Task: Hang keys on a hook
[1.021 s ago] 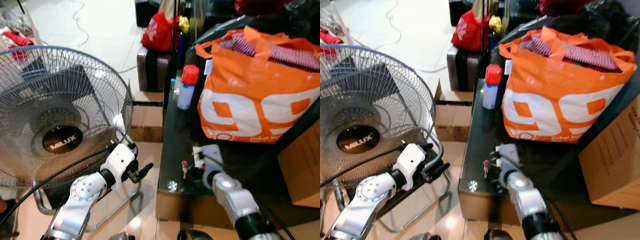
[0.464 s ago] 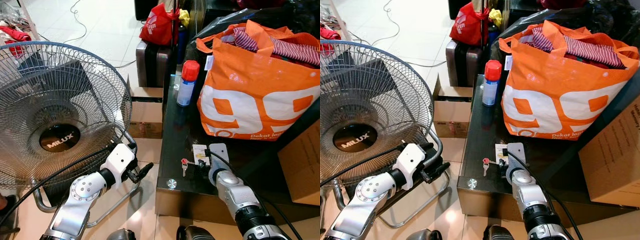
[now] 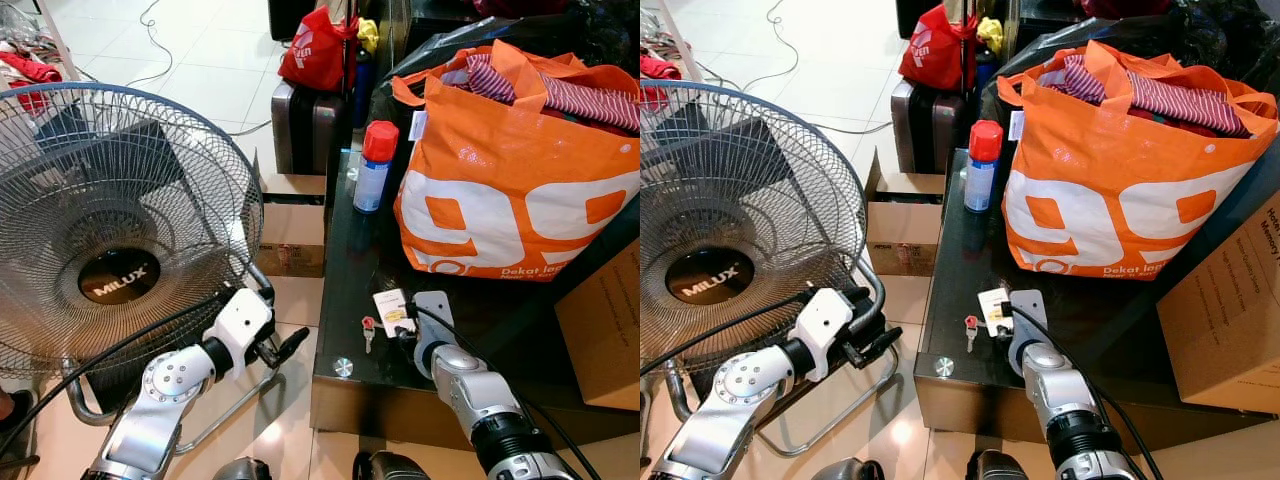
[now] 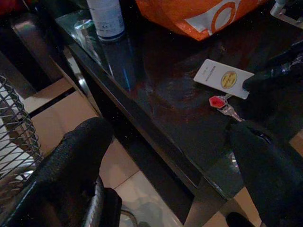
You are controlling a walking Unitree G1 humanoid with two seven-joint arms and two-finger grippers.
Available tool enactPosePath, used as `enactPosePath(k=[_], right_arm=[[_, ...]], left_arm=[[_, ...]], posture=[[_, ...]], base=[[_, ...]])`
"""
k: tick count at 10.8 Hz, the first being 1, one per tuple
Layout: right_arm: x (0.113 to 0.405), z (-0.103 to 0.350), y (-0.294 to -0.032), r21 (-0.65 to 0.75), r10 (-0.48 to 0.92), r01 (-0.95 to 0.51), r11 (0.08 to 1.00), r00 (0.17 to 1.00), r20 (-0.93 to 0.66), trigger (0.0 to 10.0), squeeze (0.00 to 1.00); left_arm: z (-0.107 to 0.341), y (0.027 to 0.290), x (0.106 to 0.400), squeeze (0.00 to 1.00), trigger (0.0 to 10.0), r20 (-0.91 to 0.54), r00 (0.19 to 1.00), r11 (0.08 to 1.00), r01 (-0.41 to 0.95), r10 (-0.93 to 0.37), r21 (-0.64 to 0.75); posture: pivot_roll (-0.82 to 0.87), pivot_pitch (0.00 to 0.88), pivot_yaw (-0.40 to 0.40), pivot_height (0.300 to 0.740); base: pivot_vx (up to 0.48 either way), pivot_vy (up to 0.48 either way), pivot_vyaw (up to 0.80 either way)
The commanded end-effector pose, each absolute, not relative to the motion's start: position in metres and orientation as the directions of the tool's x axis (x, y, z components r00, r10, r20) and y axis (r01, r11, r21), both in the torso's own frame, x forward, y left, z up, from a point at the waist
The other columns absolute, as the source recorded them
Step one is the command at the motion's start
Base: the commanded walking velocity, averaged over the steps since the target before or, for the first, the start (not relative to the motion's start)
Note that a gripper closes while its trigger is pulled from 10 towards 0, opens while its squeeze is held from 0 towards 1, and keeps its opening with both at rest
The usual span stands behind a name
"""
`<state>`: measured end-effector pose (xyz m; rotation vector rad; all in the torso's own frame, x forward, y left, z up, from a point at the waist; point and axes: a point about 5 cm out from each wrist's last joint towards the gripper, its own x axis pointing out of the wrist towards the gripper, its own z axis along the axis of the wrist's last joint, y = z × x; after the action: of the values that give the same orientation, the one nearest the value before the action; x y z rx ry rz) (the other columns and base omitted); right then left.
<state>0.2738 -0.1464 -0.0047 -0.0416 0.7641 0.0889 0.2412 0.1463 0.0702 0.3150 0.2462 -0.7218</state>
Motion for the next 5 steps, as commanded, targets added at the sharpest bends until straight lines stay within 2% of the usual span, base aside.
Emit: enactPosePath(k=[1,5], right_arm=[[0.2644,-0.0137,-0.149,-0.006,0.058,-0.092,0.996,0.679,-0.732,0.0,0.0],[0.2649,-0.0072,-0.155,-0.005,0.066,-0.102,0.995,0.683,-0.728,0.0,0.0]], left_arm=[[0.0694,0.1449,0.2397,0.0,10.0,-0.336,0.712,0.695,0.693,-0.617,0.192],[0.0686,0.145,0.2404,0.0,10.0,-0.336,0.713,0.695,0.692,-0.615,0.195]], posture=[[-0.13,0.119,-0.014,0.74],[-0.13,0.114,-0.019,0.74]], base=[[0.0,0.0,0.0],[0.0,0.0,0.0]])
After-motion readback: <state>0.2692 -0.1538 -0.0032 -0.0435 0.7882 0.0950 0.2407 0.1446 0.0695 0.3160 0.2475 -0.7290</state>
